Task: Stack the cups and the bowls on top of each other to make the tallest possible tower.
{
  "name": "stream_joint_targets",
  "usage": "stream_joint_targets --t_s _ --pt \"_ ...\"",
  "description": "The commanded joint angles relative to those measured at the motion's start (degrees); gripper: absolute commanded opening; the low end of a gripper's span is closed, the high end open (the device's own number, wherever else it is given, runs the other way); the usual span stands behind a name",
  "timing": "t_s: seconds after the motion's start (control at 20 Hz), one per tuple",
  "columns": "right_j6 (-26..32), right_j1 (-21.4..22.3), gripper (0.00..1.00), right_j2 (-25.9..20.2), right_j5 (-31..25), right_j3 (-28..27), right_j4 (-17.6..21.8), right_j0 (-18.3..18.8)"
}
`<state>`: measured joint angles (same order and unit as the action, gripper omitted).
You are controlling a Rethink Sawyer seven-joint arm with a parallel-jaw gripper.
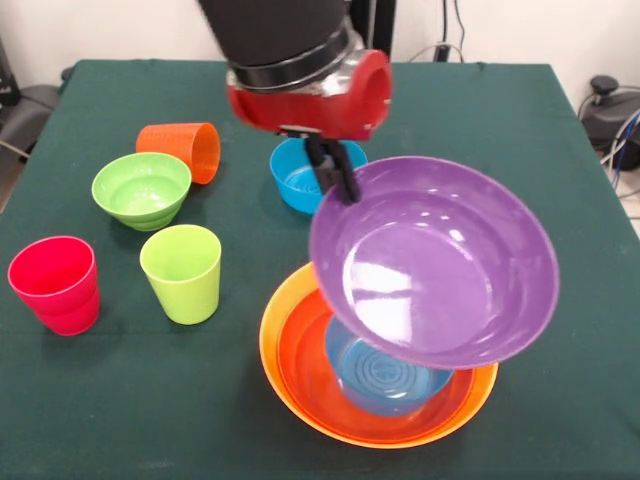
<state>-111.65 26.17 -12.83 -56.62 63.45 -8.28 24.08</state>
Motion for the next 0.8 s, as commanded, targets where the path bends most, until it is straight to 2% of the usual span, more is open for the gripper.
stream_joint_targets --t_s 0.05,0.2,0.3,0.6,0.8 --pt "10.4 0.72 0.0 -7.61 7.81 5.79 2.33 2.61" --pt "10.2 1.43 0.0 -8.9 10.43 9.13 2.52 3.7" --pt "9.73 1.16 0.0 -9.3 10.72 9.19 3.04 3.94" --pt "8.75 -0.76 0.0 -11.58 16.13 11.36 3.91 5.05" --pt "8.39 -1.2 0.0 -12.54 17.19 12.17 4.29 5.54"
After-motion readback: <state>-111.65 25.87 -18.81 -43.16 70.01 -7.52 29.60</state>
